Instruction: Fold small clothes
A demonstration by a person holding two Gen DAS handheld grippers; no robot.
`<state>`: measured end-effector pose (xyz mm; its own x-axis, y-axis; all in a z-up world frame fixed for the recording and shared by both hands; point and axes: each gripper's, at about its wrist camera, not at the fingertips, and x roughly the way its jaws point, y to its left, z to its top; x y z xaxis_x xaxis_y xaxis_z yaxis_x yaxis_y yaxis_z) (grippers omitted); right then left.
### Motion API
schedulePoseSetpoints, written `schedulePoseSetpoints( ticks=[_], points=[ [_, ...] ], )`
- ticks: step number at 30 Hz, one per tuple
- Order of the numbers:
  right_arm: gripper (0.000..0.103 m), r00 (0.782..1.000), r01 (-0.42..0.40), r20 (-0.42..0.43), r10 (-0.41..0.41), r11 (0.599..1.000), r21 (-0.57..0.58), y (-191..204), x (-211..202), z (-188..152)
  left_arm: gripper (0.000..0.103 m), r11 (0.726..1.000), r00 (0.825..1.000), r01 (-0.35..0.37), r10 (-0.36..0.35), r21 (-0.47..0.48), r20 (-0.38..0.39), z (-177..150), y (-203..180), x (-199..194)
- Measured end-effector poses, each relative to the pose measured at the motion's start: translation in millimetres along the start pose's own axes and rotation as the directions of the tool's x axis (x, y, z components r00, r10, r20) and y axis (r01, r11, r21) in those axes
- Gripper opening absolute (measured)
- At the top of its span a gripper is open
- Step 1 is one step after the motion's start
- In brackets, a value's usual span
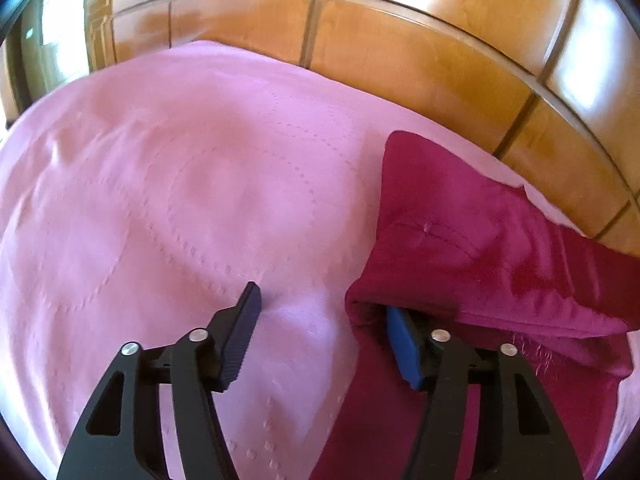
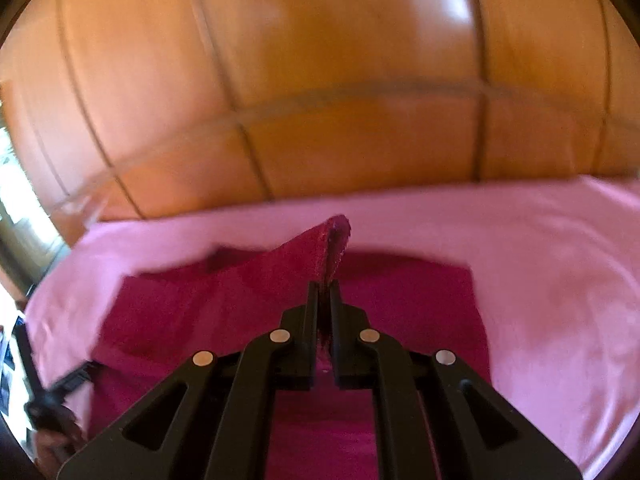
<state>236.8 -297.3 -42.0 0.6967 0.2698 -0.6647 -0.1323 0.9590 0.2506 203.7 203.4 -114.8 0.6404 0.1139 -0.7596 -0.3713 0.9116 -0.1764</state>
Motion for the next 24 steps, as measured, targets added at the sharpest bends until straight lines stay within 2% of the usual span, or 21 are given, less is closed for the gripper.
schedulePoseSetpoints(
  ticks=[5,10,14,18,21,24],
  points=[
    [0.004,0.995,0.055,-0.093,-0.047,0.995,0.083,-37,29,-36,0.052,0.998,1.000,-0.008,0.008,0.055,0.007,-9,-10,-5],
    [0.004,0.997,0.039,-0.074,-0.030,0.992,0.122,-48,28,-43,0.050,0.996,1.000,0.009,-0.009,0.087,-0.004,-12,-10,-10],
    [0.004,0.997,0.034,-0.076,-0.025,0.993,0.114,-49,26,-42,0.050,0.993,0.995,0.100,-0.101,0.056,0.005,-19,4,-32],
    [0.005,0.998,0.027,-0.065,-0.020,0.993,0.115,-48,18,-39,0.050,0.984,0.981,0.176,-0.178,0.040,0.079,-14,14,-58],
    [0.005,0.997,0.032,-0.070,-0.025,0.994,0.107,-47,17,-40,0.051,0.970,0.963,0.229,-0.238,0.080,0.131,-7,4,-68],
    [0.011,0.997,0.046,-0.061,-0.039,0.992,0.120,-48,13,-39,0.052,0.954,0.958,0.258,-0.274,0.155,0.089,-4,-22,-57]
  ],
)
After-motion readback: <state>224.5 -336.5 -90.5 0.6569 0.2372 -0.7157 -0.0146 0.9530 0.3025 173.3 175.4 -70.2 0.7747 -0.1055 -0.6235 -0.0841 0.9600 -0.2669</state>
